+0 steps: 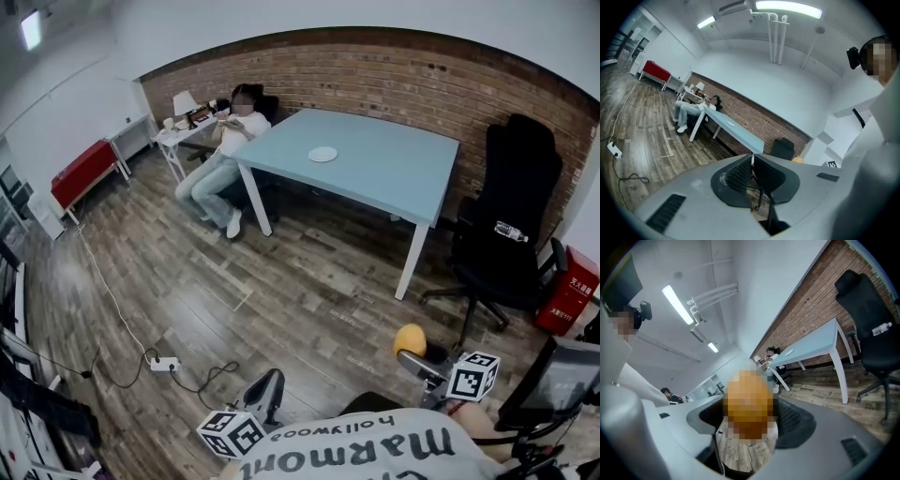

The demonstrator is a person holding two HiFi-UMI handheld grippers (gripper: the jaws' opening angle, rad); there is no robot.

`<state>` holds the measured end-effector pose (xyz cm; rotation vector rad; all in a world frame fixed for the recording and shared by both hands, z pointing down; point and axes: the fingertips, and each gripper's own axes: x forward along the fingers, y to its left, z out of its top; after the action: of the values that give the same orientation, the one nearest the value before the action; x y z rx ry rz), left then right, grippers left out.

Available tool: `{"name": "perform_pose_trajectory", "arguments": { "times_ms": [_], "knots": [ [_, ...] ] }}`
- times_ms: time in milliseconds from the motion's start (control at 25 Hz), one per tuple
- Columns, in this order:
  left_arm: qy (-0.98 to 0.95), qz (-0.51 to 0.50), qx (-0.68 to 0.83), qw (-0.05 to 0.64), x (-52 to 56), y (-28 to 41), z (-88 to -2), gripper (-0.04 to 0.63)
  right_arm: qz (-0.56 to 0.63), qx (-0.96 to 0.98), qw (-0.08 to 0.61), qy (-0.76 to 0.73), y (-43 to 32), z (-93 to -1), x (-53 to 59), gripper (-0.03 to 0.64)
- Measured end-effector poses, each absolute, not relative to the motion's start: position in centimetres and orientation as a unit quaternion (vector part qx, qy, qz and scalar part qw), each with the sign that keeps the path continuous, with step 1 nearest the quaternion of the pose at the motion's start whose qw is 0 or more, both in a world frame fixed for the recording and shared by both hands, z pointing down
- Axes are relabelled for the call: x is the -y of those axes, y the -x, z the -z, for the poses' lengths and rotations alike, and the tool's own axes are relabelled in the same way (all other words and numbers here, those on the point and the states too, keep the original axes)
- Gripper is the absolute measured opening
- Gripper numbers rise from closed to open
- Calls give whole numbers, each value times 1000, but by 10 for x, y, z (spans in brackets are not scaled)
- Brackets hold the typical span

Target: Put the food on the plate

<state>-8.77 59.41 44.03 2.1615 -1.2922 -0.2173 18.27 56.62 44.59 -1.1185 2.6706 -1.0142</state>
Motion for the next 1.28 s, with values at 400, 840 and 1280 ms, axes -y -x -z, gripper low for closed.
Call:
{"name": "perform_pose_trajectory", "arguments": {
  "times_ms": [400,840,1280],
  "knots": [
    [-778,102,523,332,-534,93,-463,8,360,-872,-8,333,-172,-475,-506,314],
    [-815,79,495,292,-393,40,-440,6,325,-894,-34,306,-191,-465,-365,314],
    [-806,85,507,293,-293,20,-446,6,324,-894,-42,306,-218,-474,-258,314]
  ]
}}
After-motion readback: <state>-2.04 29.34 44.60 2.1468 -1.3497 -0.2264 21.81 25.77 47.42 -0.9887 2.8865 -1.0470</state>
